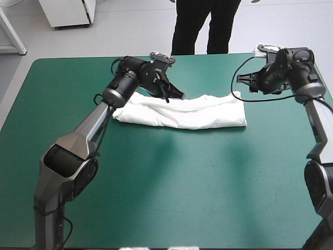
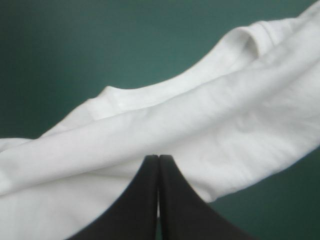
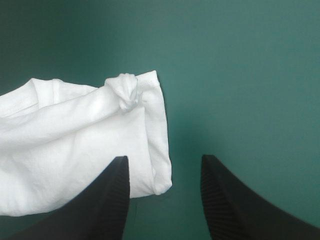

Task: Fold the cloth

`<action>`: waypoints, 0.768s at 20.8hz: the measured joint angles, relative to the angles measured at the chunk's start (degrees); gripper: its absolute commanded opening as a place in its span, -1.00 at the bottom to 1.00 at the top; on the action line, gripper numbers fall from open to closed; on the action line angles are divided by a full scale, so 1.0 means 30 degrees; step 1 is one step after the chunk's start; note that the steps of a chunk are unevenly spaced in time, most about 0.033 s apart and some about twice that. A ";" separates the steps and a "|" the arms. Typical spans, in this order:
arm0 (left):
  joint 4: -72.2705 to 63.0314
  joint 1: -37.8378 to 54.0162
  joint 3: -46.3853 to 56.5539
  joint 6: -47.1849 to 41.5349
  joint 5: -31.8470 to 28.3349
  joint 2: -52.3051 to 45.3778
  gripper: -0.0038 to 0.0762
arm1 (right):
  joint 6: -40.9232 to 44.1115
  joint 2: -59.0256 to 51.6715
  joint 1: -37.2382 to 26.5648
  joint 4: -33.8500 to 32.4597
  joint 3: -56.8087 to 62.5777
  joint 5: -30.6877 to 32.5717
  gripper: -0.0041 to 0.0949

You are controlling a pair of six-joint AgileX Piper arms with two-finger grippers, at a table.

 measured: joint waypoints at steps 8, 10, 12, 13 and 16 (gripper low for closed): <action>-0.0599 -0.1004 0.0000 0.0203 -0.1441 0.2661 -0.93 | 0.0001 -0.0036 -0.0068 0.0323 0.0000 -0.0044 -0.12; -0.0638 -0.1004 0.0000 0.0203 -0.1641 0.3357 -0.93 | 0.0001 -0.0036 -0.0176 0.0522 0.0000 -0.0101 -0.13; -0.0819 -0.1004 0.0000 0.0203 -0.1658 0.4065 -0.93 | -0.0017 -0.0036 -0.0300 0.0704 0.0000 -0.0169 -0.13; -0.0894 -0.1004 0.0000 0.0203 -0.1654 0.4241 -0.93 | -0.0017 -0.0036 -0.0352 0.0740 0.0000 -0.0169 -0.13; -0.1122 -0.1004 -0.0088 0.0203 -0.1874 0.4443 -0.93 | -0.0034 -0.0036 -0.0536 0.0767 0.0000 -0.0169 -0.12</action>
